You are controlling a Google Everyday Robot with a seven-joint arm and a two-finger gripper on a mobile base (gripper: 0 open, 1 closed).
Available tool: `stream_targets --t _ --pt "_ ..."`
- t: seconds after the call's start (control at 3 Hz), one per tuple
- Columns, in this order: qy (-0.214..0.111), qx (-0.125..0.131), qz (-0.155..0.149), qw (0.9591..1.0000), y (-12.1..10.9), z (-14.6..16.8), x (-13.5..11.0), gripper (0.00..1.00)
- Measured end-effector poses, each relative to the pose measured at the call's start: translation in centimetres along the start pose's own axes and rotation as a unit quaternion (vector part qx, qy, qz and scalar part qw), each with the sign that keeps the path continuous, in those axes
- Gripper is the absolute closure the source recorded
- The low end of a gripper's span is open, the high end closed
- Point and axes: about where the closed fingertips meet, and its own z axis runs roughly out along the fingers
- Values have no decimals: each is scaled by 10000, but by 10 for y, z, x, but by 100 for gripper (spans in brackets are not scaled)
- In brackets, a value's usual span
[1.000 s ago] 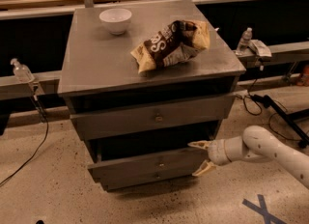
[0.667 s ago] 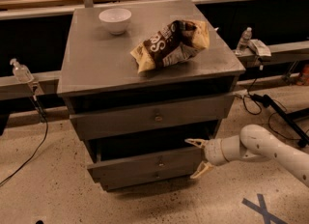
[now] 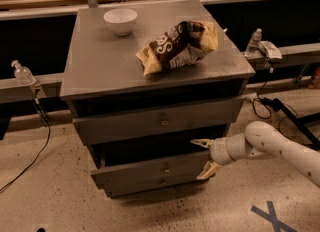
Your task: Open middle drawer
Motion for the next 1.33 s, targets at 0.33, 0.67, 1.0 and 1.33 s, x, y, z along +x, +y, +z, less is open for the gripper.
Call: stream_targets --t 0.33,0.67,1.0,1.33 --pt "66 -125 137 9998 -11 6 14 24" --pt "281 -437 402 9978 -15 21 37 27" --pt "595 -698 628 9938 -12 32 48 48" --pt "734 -935 966 9882 -2 41 63 51"
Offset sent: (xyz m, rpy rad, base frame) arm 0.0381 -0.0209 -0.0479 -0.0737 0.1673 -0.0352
